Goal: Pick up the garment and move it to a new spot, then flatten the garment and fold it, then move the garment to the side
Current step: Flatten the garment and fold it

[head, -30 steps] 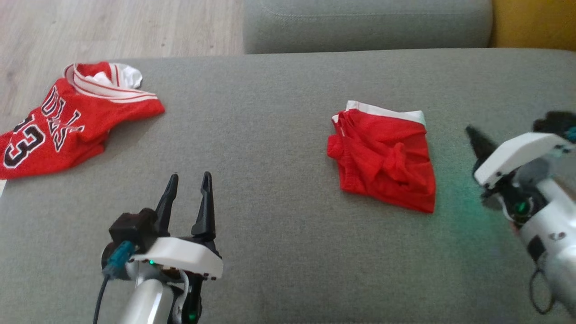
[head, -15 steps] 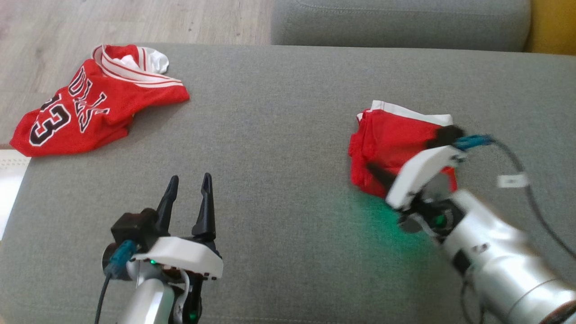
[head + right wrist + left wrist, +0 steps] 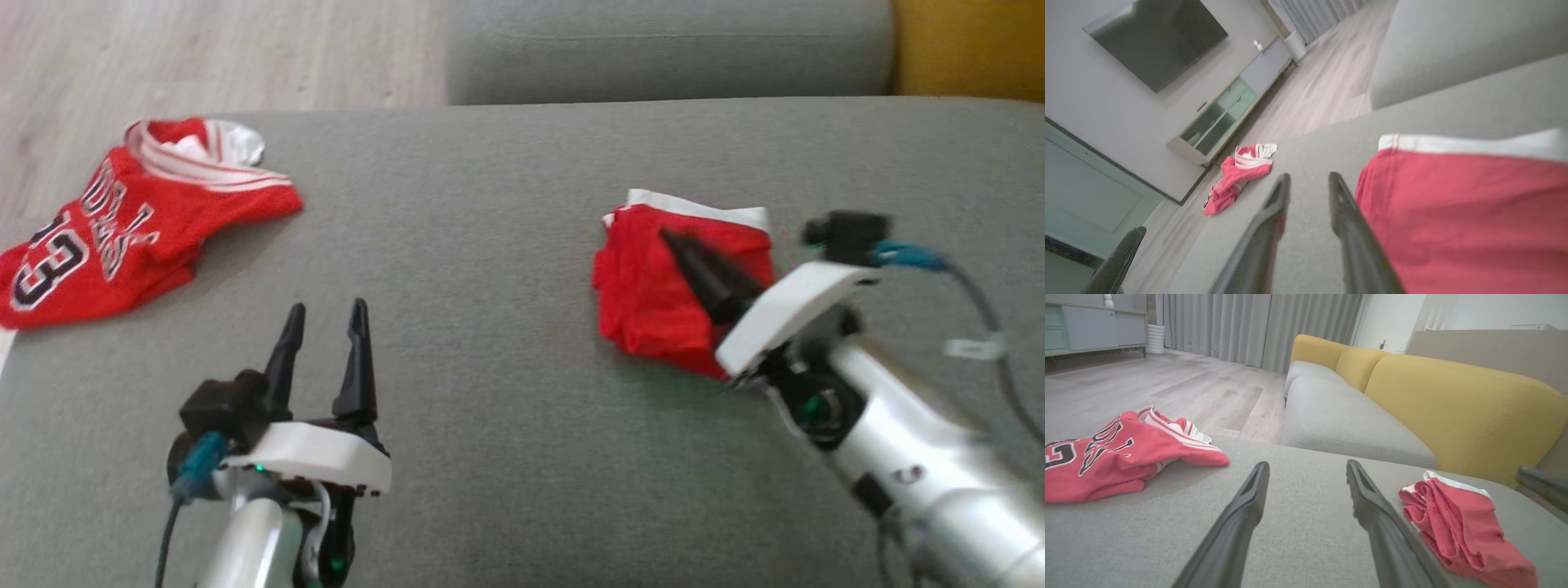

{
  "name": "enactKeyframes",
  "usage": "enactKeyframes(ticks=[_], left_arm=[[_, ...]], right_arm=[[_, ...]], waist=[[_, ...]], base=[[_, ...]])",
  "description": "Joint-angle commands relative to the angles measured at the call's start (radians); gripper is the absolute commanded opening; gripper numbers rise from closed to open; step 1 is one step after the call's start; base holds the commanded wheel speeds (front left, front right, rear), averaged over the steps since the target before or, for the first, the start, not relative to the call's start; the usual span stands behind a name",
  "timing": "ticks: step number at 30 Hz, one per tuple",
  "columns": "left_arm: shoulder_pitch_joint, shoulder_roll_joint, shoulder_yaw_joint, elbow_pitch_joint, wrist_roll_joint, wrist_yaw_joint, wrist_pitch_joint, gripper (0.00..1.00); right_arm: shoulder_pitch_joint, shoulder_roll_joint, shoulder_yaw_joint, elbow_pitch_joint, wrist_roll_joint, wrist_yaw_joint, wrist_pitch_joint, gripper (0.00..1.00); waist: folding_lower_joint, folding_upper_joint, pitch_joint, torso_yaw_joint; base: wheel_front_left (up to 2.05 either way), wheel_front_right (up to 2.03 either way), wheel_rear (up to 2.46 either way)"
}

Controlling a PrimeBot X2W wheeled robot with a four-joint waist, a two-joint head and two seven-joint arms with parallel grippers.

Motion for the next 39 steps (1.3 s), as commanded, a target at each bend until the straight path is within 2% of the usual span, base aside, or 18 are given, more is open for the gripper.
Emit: enactKeyframes(ticks=[1, 7, 12, 18, 25, 30, 39], left_arm=[[-0.030, 0.014, 0.052, -0.044, 0.010, 0.005, -0.012, 1.00], [-0.018, 0.035, 0.097, -0.074, 0.017, 0.014, -0.012, 1.00], [-0.003, 0.041, 0.135, -0.102, 0.032, 0.016, -0.012, 1.00], [0.018, 0.037, 0.157, -0.131, 0.071, -0.005, -0.012, 1.00], [0.039, 0.023, 0.171, -0.129, 0.144, -0.018, -0.012, 1.00], [0.054, 0.009, 0.189, -0.117, 0.160, -0.026, -0.012, 1.00], [0.046, -0.005, 0.198, -0.106, 0.176, -0.044, -0.012, 1.00]], right_arm=[[-0.012, -0.036, -0.020, -0.057, -0.029, -0.001, -0.048, 1.00], [0.002, -0.147, -0.076, -0.124, -0.177, -0.001, -0.184, 1.00], [0.057, -0.176, -0.196, -0.139, -0.326, -0.001, -0.236, 1.00], [0.201, -0.123, -0.394, -0.184, -0.502, -0.001, -0.250, 1.00], [0.409, 0.011, -0.594, -0.234, -0.702, -0.001, -0.252, 1.00], [0.466, 0.065, -0.630, -0.266, -0.771, -0.001, -0.249, 1.00], [0.474, 0.075, -0.652, -0.294, -0.804, -0.001, -0.180, 1.00]], waist=[[0.0000, 0.0000, -0.012, -0.029], [0.0000, 0.0000, -0.025, -0.094], [0.0000, 0.0000, -0.030, -0.140], [0.0000, 0.0000, -0.025, -0.173], [0.0000, 0.0000, -0.023, -0.172], [0.0000, 0.0000, -0.025, -0.168], [0.0000, 0.0000, -0.026, -0.146]], base=[[0.00, 0.00, 0.00], [0.00, 0.00, 0.00], [0.00, 0.00, 0.00], [0.00, 0.00, 0.00], [0.00, 0.00, 0.00], [0.00, 0.00, 0.00], [0.00, 0.00, 0.00]])
